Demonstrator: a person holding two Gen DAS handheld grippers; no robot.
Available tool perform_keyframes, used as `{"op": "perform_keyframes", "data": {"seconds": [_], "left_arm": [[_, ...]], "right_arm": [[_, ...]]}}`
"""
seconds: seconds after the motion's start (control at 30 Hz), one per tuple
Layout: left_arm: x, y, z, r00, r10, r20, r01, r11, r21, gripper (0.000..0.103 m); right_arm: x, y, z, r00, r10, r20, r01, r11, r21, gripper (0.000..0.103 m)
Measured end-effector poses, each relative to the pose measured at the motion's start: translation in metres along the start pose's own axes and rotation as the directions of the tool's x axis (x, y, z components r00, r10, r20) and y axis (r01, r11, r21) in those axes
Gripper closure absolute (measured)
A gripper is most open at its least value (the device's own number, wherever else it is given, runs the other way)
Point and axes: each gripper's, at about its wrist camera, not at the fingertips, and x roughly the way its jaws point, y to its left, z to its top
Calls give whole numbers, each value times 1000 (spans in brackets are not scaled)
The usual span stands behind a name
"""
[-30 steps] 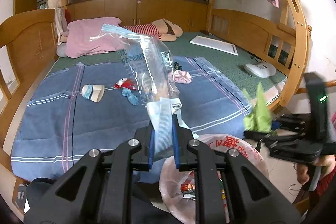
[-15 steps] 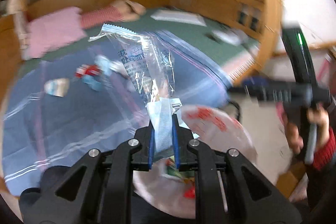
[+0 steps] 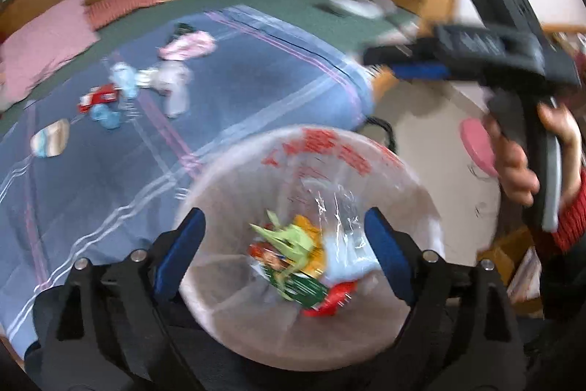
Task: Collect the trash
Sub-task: 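Move both tools back over the bed toward the remaining tissues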
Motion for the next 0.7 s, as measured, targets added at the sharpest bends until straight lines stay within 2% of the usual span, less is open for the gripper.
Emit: {"op": "perform_keyframes", "data": {"seconds": [0.13,0.23,0.33,0.37,0.47,0.53,0.6,0.67,0.7], "left_arm": [[-3,50,4,997,79,24,-74,981,-180,14],[1,96,5,983,183,22,-166,931,-324,13],[8,141,14,949,313,40,-265,859,-438,11],[13,159,19,925,375,58,-307,829,-468,10],[26,196,25,887,459,47,-370,768,-523,9],[36,220,23,886,464,17,-370,728,-577,8],[45,246,12,908,416,-45,-330,645,-690,8],[50,260,2,922,386,-15,-254,577,-776,7],[54,265,0,926,377,-15,-243,565,-788,6]], "right_arm": [[5,0,0,1000,-8,-9,8,1000,-1,23],[14,3,5,1000,-5,-21,5,1000,-2,23],[29,14,21,1000,0,-21,-1,1000,-28,23],[38,22,30,1000,2,-17,-3,999,-49,23],[76,45,58,999,-20,-25,18,994,-106,23],[111,60,78,998,-7,-60,0,993,-122,23],[160,76,103,996,-11,-87,0,991,-130,23],[207,85,126,992,-41,-122,25,991,-128,23],[224,89,136,991,-61,-122,47,992,-120,23]]}}
